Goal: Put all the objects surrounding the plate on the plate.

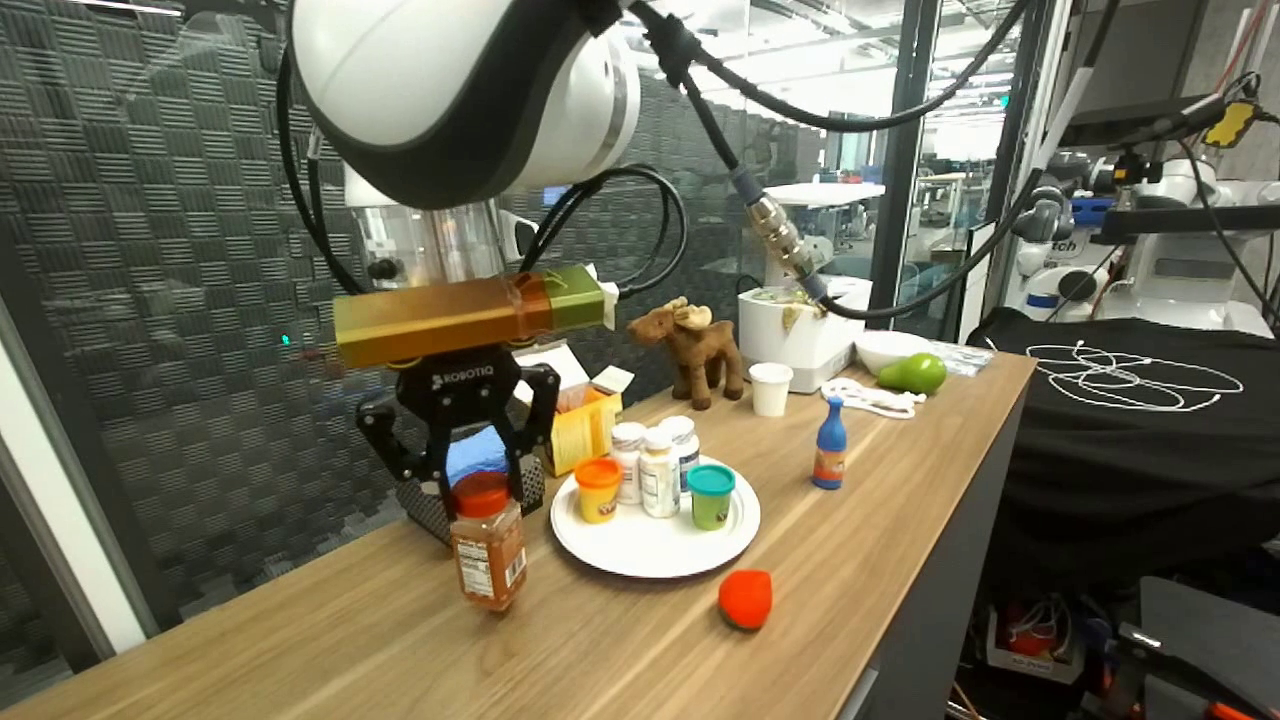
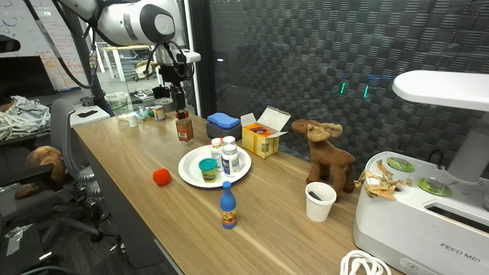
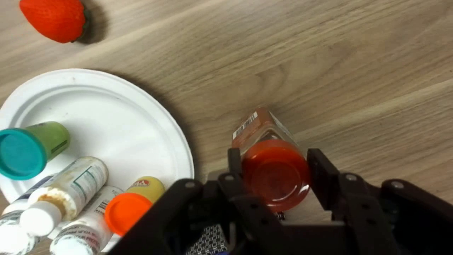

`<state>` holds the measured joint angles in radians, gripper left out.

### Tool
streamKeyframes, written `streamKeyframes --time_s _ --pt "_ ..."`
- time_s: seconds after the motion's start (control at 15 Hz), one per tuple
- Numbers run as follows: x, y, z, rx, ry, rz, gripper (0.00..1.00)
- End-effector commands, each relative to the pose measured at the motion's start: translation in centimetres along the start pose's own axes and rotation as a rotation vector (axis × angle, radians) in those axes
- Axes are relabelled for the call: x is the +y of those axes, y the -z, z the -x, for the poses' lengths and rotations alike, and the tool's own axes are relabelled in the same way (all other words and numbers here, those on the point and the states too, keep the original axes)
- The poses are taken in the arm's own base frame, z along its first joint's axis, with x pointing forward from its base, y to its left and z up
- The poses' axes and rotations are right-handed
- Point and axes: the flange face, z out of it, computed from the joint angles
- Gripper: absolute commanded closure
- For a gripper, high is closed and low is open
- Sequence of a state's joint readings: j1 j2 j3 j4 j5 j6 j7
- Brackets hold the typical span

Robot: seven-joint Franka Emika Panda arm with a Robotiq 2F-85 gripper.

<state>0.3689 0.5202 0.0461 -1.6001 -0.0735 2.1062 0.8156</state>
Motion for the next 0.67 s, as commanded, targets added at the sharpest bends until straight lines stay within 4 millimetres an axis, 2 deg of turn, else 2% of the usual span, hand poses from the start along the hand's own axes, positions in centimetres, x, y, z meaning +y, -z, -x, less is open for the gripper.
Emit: streamKeyframes --time_s 0.0,0.2,0.33,0.6 --pt "0.7 3.4 -0.1 0.034 -0.027 -0.02 0.76" --pt "1.7 3.7 -0.5 0.029 -0.045 -0.021 0.76" --pt "2.6 3.1 -1.3 0.027 -0.067 -0.01 0.76" --pt "5.7 2.9 -3.4 0.036 -0.129 0.009 0.76"
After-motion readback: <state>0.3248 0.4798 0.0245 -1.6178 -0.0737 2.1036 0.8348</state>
